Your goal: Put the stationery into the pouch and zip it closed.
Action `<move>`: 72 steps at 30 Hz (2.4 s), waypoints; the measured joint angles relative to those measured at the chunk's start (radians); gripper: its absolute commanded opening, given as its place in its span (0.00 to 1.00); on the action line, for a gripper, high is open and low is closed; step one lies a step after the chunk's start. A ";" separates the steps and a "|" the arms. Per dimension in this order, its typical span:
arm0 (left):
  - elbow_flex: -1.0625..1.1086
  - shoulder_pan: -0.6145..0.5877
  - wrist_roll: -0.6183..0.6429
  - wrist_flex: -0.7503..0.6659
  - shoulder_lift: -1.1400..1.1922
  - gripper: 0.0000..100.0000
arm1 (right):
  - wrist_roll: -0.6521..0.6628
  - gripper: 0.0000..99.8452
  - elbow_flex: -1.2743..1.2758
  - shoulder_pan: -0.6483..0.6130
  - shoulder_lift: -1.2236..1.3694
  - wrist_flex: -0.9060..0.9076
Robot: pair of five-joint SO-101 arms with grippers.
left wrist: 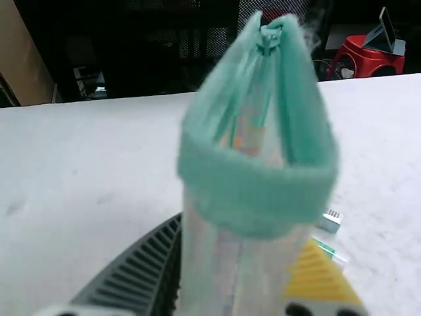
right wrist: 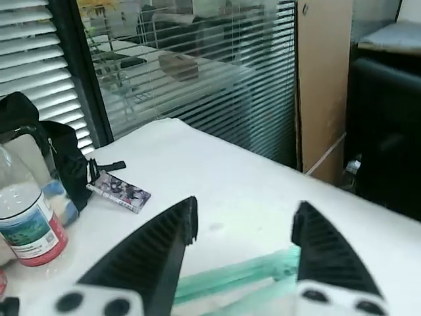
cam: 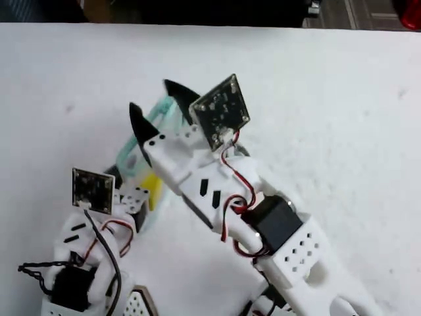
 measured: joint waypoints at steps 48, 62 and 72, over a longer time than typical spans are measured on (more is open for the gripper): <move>0.003 -0.069 0.046 -0.035 0.011 0.20 | 0.399 0.23 -0.216 0.508 1.119 0.195; 0.003 -0.069 0.046 -0.035 0.011 0.20 | 0.459 0.02 -0.222 0.528 1.099 0.164; 0.003 -0.069 0.048 -0.035 0.011 0.20 | 0.459 0.02 -0.222 0.566 0.454 0.379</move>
